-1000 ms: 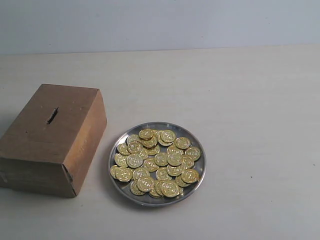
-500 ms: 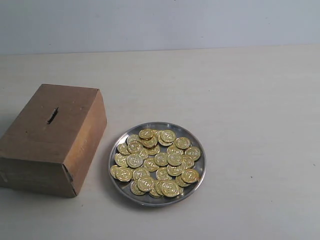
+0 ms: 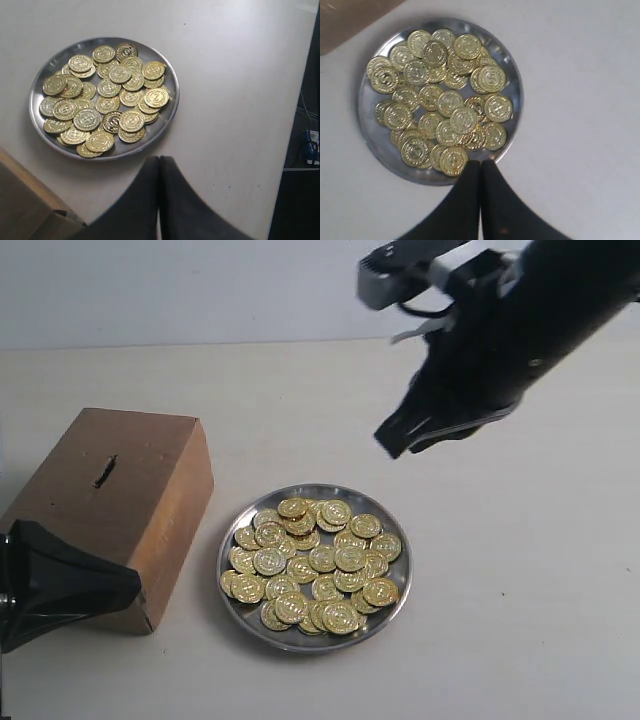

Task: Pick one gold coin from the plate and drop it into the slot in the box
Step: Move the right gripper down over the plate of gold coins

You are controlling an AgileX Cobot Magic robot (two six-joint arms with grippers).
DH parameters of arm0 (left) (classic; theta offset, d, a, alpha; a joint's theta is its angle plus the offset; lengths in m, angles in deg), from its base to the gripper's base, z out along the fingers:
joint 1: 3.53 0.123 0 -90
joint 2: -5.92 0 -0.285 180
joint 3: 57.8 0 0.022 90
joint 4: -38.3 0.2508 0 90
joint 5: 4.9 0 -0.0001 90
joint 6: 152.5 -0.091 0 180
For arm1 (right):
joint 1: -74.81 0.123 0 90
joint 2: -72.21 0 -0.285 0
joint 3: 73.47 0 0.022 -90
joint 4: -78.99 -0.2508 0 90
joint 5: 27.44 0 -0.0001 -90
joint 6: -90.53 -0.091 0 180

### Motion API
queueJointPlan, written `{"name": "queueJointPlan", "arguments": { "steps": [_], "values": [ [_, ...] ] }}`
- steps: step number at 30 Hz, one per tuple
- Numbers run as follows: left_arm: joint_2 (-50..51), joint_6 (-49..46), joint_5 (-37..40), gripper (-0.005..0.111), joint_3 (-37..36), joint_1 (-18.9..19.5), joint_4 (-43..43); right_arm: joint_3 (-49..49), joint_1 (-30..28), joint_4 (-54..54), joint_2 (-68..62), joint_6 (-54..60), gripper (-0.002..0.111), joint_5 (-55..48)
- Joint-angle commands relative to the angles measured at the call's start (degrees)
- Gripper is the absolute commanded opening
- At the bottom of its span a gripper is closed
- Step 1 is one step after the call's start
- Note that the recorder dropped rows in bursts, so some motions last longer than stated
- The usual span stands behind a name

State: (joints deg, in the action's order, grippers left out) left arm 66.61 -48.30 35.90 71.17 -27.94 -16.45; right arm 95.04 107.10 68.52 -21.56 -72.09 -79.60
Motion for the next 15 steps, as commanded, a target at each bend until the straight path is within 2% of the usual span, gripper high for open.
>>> {"name": "queueJointPlan", "arguments": {
  "steps": [1,7,12,15],
  "values": [
    [-1.36,0.11,0.96,0.000,0.51,-0.53,-0.38,5.21,6.51,7.15,-10.60,-8.20,0.000,3.82],
    [-1.78,0.23,0.96,0.000,0.51,-0.53,-1.06,11.98,11.60,16.69,-23.68,-24.17,0.003,1.24],
    [-1.78,0.23,1.09,0.000,0.51,-0.53,-1.16,17.78,13.38,18.92,-30.07,-25.65,0.023,-4.77],
    [-1.78,0.23,1.09,0.000,0.51,-0.53,-1.16,19.55,13.73,18.63,-32.55,-25.42,0.041,-7.42]
  ]
}}
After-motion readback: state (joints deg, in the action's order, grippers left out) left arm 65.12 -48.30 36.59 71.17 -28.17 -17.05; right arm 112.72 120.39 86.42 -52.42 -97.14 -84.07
